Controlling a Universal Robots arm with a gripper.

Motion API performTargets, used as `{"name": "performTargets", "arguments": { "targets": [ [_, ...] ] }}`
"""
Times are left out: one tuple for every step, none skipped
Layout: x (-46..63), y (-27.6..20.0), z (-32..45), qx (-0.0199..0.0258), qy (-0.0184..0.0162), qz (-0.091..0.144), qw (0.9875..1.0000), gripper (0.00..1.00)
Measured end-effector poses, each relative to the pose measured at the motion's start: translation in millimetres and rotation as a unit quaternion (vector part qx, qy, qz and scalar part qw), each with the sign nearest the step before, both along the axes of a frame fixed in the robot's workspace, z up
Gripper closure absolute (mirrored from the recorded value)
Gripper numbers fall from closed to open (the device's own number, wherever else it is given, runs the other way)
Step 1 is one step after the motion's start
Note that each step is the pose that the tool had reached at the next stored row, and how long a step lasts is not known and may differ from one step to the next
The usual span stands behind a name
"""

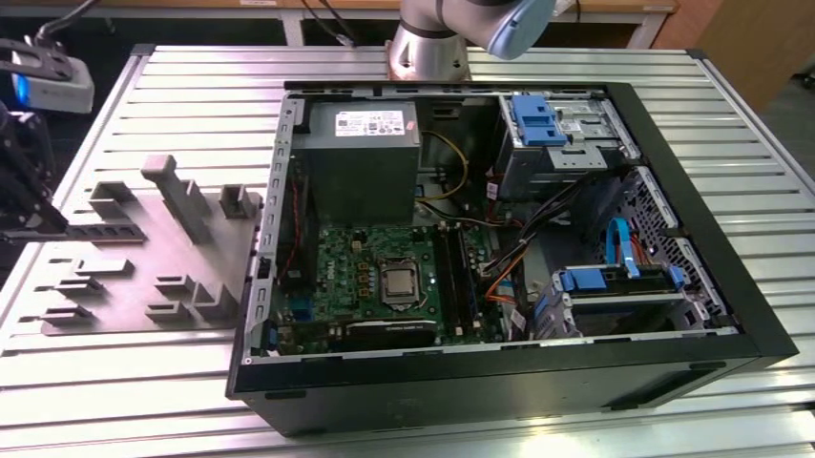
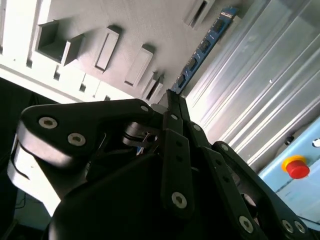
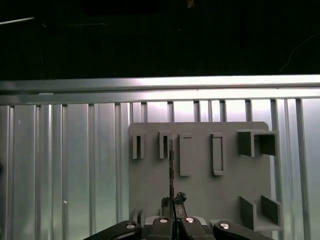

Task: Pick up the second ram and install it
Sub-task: 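Pick up the second ram and move it above second insertion slot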

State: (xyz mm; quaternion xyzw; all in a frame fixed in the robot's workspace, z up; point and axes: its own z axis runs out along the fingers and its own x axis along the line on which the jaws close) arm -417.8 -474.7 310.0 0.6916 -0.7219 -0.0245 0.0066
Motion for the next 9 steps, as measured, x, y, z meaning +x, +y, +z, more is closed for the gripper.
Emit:
{"name": "performTargets", "arguments": {
  "targets": [
    [0.0,0.0,3.6,0.0000,0.0000,0.000,1.0000,0.89],
    [0.0,0.0,7.1,0.0000,-0.0001,0.000,1.0000,0.89],
    [0.0,0.0,11.0,0.0000,-0.0001,0.000,1.0000,0.89],
    [0.0,0.0,14.9,0.0000,0.0000,0.000,1.0000,0.89],
    [0.0,0.0,18.6,0.0000,0.0000,0.000,1.0000,0.89],
    [0.0,0.0,21.8,0.0000,0.0000,0.000,1.0000,0.89],
    [0.0,0.0,25.3,0.0000,0.0000,0.000,1.0000,0.89],
    [0.0,0.1,28.1,0.0000,0.0000,0.000,1.0000,0.89],
    [0.0,0.1,31.6,0.0000,0.0000,0.000,1.0000,0.89]
  ]
}}
